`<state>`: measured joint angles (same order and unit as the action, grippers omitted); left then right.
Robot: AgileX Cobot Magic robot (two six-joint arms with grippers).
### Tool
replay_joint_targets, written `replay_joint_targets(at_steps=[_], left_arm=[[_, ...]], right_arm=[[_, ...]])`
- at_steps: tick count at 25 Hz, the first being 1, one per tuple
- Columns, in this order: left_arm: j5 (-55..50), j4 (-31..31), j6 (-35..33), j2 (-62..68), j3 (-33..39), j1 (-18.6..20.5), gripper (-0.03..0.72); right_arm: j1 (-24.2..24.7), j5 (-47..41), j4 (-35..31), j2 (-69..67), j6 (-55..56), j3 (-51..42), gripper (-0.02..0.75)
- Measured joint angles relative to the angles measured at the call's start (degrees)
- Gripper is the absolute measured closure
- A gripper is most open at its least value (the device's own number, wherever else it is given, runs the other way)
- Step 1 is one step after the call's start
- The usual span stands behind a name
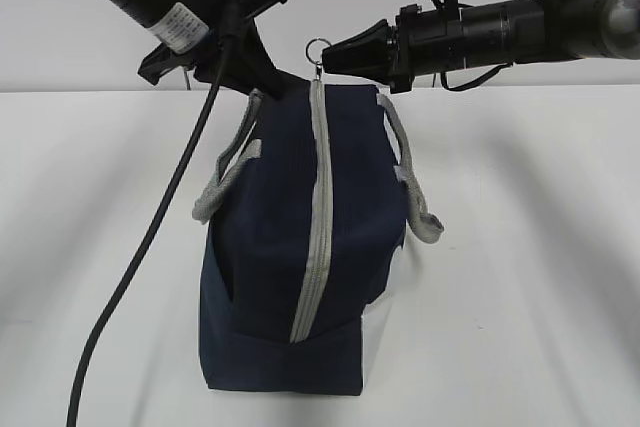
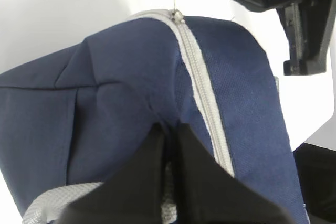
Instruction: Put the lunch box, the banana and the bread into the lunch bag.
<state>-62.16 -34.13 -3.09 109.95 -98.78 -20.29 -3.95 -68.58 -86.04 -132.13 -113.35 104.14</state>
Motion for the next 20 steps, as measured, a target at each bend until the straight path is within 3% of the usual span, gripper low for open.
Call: replay_joint_targets(at_steps=[20], left_arm=[[-2.2,-2.0,-6.2,0.0,0.0,0.0,0.666]], right_arm=[[-0.1,1.3,0.0,-0.2,-2.1,0.0,0.738]])
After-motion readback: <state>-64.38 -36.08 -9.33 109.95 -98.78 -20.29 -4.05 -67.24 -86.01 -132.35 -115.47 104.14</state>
